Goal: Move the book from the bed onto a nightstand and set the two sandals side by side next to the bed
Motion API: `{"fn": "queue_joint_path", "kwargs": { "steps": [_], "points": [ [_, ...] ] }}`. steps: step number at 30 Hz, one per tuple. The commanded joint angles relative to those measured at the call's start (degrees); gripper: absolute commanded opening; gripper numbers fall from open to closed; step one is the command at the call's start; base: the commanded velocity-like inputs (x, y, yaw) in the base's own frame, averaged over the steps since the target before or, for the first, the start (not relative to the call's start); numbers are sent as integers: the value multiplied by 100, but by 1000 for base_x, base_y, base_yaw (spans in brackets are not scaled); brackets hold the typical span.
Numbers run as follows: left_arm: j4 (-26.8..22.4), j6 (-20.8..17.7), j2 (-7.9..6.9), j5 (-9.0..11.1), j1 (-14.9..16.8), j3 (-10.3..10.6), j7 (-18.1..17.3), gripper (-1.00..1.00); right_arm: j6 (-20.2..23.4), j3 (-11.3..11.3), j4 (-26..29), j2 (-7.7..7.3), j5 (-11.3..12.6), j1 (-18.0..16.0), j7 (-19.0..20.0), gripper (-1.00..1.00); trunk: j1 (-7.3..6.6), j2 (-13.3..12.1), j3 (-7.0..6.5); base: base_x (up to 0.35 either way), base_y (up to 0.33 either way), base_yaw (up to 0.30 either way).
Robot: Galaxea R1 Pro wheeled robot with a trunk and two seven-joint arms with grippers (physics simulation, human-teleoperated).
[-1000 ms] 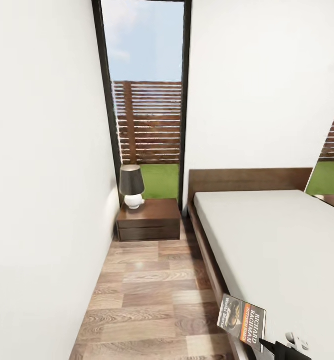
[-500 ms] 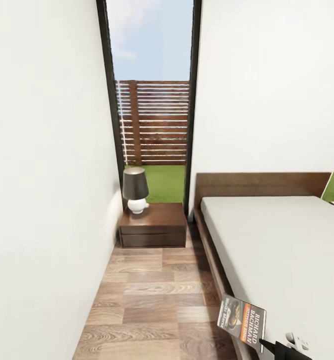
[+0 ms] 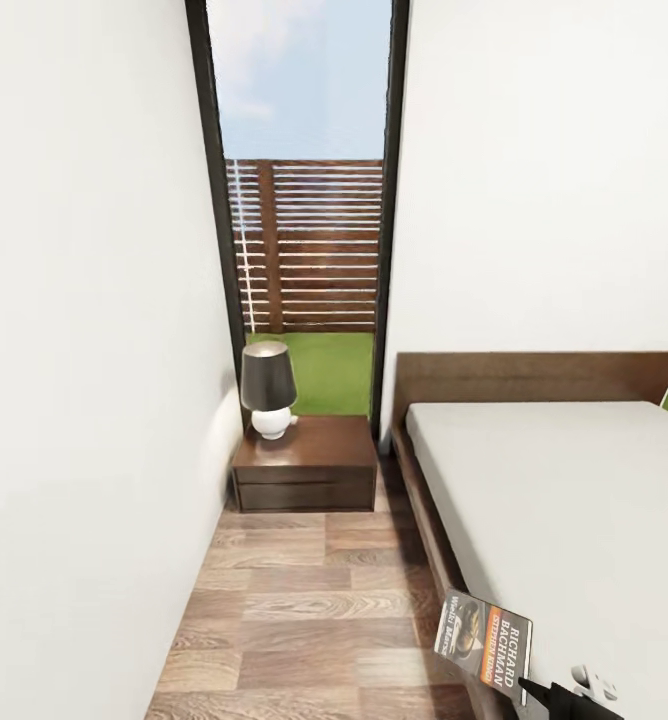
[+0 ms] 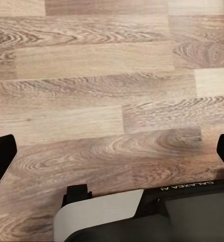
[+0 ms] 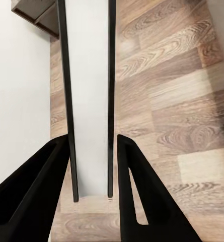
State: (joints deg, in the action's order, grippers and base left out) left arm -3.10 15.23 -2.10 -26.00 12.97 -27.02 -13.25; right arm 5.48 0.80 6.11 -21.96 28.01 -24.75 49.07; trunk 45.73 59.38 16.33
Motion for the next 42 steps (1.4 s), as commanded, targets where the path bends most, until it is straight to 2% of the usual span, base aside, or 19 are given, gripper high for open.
{"fn": "queue_joint_path", "kwargs": {
  "steps": [1,42],
  "points": [
    [3,16,-1,-46,4,-49,-20,100,58,34,4,-1,47,-4,13,-100,4,4,7,327,0,0],
    [3,19,-1,-46,4,-49,-20,100,58,34,13,0,47,-4,8,-100,4,4,7,327,0,0]
  ]
}}
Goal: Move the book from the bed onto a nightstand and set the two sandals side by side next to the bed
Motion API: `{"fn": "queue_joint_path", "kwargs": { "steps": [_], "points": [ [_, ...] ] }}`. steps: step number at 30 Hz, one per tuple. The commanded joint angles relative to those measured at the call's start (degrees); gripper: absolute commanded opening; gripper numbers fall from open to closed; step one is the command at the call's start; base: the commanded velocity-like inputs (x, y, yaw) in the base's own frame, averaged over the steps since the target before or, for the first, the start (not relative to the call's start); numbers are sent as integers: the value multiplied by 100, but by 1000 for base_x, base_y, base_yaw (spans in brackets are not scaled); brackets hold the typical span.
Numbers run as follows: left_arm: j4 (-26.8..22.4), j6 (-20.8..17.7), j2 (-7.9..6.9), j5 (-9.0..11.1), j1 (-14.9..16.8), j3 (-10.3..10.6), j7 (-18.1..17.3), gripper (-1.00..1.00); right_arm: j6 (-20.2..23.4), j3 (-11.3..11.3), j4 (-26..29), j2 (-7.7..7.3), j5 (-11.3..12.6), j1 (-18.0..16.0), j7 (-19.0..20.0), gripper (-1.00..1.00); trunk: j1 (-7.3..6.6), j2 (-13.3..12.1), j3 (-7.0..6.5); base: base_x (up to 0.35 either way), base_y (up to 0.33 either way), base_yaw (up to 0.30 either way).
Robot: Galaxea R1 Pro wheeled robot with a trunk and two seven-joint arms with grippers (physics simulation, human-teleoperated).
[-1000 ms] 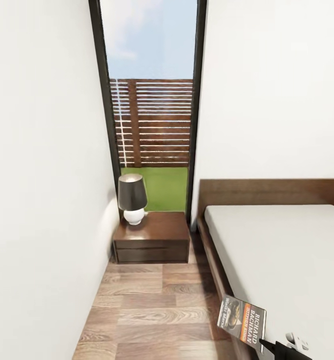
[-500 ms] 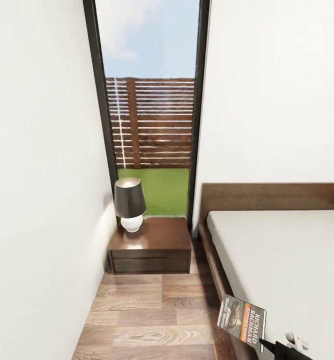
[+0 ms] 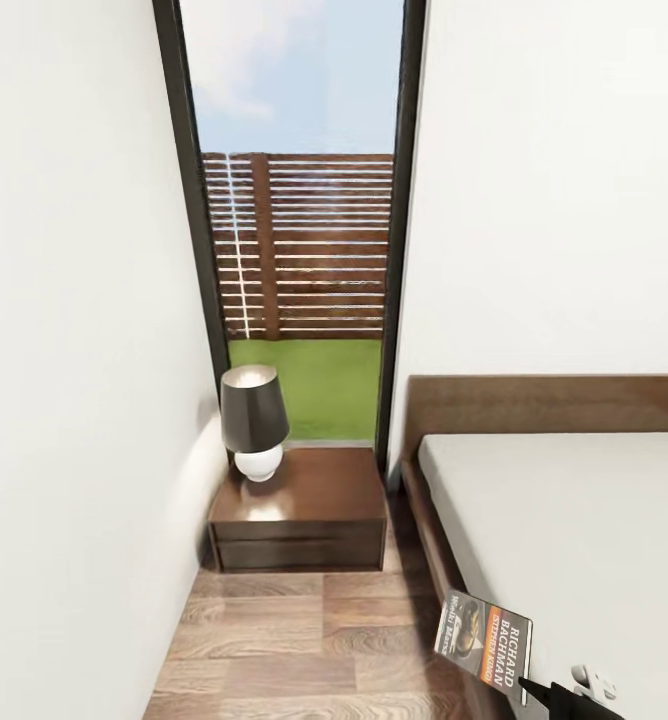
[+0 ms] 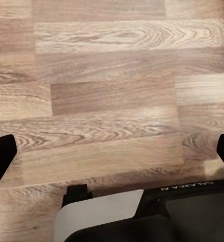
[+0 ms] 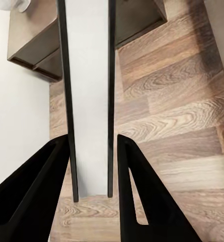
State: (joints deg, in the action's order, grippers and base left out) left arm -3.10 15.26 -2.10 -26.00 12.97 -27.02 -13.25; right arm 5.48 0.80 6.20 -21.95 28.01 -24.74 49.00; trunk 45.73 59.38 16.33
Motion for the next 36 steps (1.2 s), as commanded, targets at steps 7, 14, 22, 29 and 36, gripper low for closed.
{"fn": "queue_joint_path", "kwargs": {
  "steps": [7,14,22,29,36],
  "points": [
    [3,14,-1,-46,4,-49,-20,100,58,34,4,-2,47,-4,16,-100,4,4,7,327,0,0],
    [3,16,-1,-46,4,-49,-20,100,57,34,4,-2,45,-4,13,-100,4,4,7,327,0,0],
    [3,12,-1,-46,4,-50,-20,100,52,34,4,-2,39,-5,13,-100,4,4,7,327,58,0],
    [3,12,-1,-46,4,-49,-20,100,49,34,4,2,34,-4,13,-100,4,4,7,326,93,0],
    [3,12,-1,-46,4,-49,-20,100,49,34,4,3,30,-4,8,-100,4,4,7,326,80,0]
  ]
}}
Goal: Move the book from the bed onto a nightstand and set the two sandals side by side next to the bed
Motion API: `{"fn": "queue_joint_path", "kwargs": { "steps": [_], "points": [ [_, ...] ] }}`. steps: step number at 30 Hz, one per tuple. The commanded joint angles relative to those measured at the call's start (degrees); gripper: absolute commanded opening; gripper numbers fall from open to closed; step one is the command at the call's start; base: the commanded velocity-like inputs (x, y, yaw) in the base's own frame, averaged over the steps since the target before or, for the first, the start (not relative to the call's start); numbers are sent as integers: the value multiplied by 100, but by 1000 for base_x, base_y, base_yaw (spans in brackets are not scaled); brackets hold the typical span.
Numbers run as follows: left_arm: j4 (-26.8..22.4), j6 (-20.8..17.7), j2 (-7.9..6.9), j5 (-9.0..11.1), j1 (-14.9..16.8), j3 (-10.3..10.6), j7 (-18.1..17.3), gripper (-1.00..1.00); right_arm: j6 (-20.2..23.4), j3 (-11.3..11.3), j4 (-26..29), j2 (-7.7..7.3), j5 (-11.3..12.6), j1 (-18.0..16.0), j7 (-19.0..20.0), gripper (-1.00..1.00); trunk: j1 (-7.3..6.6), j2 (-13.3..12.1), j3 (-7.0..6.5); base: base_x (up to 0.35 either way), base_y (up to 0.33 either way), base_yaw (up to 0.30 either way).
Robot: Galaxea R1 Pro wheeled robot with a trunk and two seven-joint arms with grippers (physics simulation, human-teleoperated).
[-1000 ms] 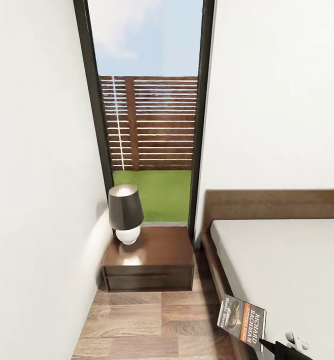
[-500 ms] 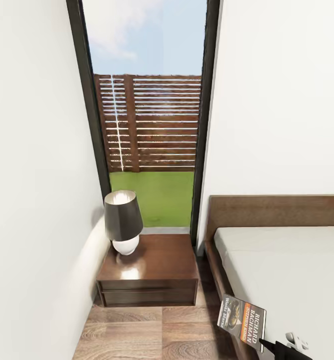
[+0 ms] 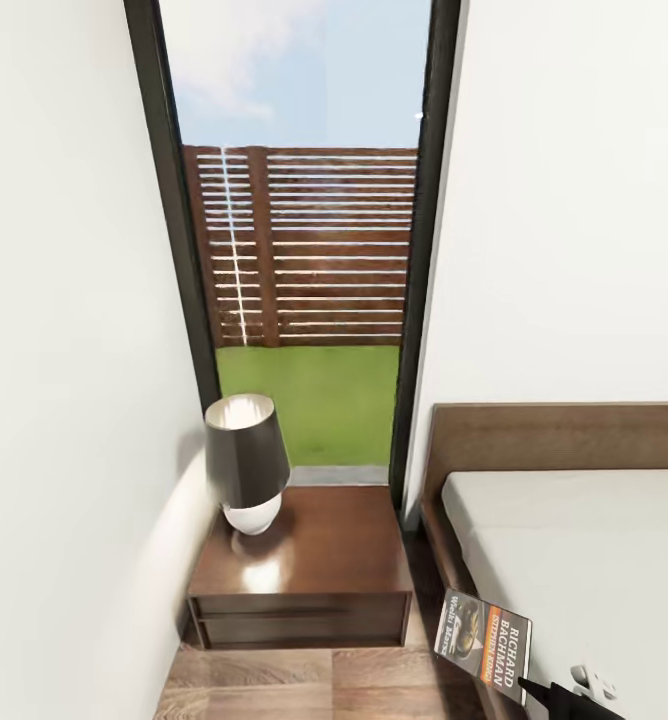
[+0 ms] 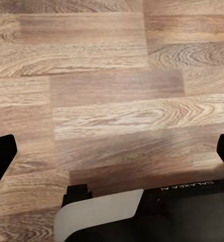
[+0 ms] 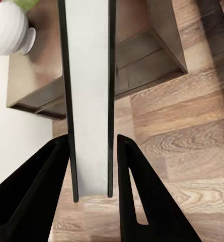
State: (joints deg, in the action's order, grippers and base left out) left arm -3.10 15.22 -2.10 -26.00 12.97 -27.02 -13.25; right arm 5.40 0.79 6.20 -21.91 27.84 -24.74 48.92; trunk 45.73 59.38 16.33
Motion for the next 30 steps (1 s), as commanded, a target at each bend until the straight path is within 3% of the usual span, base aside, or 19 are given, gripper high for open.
{"fn": "queue_joint_path", "kwargs": {
  "steps": [1,30],
  "points": [
    [3,16,-1,-46,4,-49,-20,100,57,35,4,0,47,-4,18,-100,4,4,7,326,42,0],
    [3,18,0,-46,4,-49,-20,100,57,35,13,-6,46,-4,21,-100,4,4,7,327,3,0]
  ]
}}
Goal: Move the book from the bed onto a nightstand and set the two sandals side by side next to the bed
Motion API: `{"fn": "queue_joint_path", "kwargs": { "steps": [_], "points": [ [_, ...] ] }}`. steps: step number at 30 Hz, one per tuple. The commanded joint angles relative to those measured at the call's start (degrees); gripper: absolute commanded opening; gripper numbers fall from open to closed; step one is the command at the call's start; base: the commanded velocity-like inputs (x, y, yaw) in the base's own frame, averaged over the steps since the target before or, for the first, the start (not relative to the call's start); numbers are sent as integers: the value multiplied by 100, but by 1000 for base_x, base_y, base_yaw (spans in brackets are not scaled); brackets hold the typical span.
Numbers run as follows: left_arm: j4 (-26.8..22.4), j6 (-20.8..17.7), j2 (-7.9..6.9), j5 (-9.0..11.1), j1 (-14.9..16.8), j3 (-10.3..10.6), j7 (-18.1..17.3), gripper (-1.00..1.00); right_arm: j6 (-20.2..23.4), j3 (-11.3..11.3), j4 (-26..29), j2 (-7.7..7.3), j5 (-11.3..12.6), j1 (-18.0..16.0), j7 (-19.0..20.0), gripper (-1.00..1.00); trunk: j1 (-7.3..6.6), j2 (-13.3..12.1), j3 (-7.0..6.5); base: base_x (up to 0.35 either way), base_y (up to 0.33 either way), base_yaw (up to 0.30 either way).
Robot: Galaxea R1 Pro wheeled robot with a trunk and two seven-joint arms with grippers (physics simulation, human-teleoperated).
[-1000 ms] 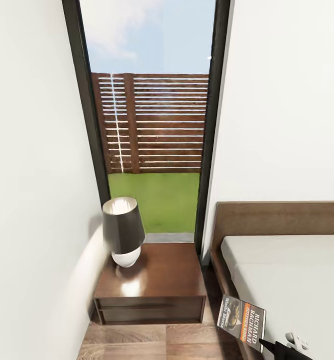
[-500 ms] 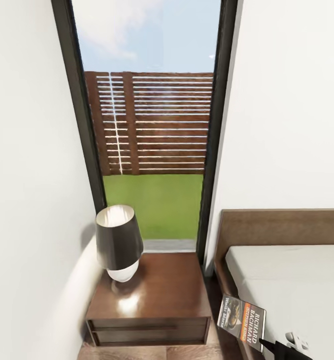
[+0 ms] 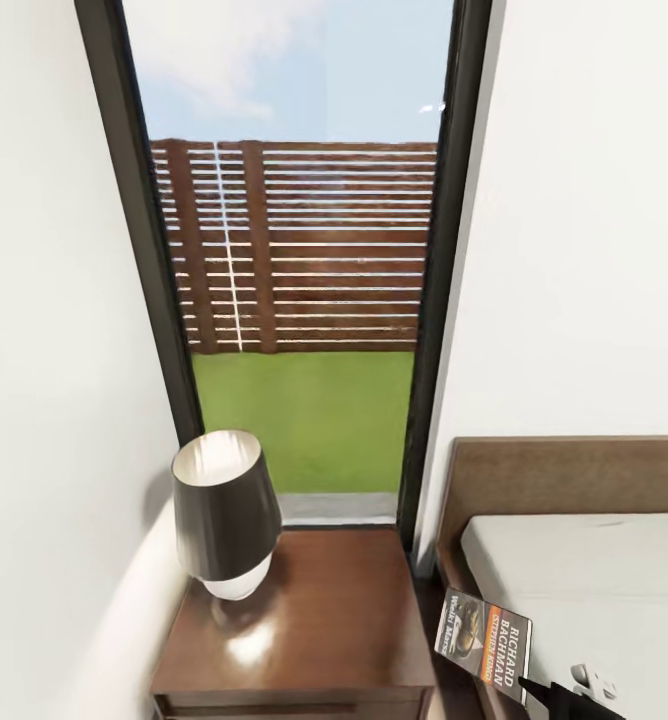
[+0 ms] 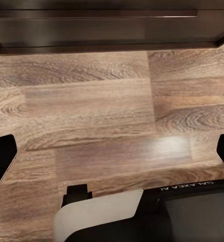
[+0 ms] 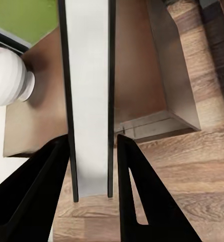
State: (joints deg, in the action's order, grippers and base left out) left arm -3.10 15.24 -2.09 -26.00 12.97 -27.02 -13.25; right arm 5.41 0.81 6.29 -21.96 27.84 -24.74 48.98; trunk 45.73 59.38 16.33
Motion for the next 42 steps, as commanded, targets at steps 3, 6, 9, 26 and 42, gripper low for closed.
{"fn": "queue_joint_path", "kwargs": {
  "steps": [3,6,9,26,42],
  "points": [
    [3,15,1,-46,4,-49,-20,100,57,33,4,-1,47,-4,15,-100,4,4,7,321,0,0],
    [3,17,-1,-46,4,-49,-20,100,57,33,4,-1,47,-4,15,-100,4,4,7,233,0,0],
    [3,17,-2,-46,4,-49,-20,100,57,34,4,-1,54,-4,15,-100,4,4,7,67,0,0],
    [-555,-210,-113,-31,169,-40,-3899,100,57,33,4,3,47,-4,14,-100,4,4,7,1,0,0],
    [-2915,-2533,-3,1547,253,-60,-5173,100,886,83,144,-5,84,-12,47,-100,4,4,7,0,0,0]
  ]
}}
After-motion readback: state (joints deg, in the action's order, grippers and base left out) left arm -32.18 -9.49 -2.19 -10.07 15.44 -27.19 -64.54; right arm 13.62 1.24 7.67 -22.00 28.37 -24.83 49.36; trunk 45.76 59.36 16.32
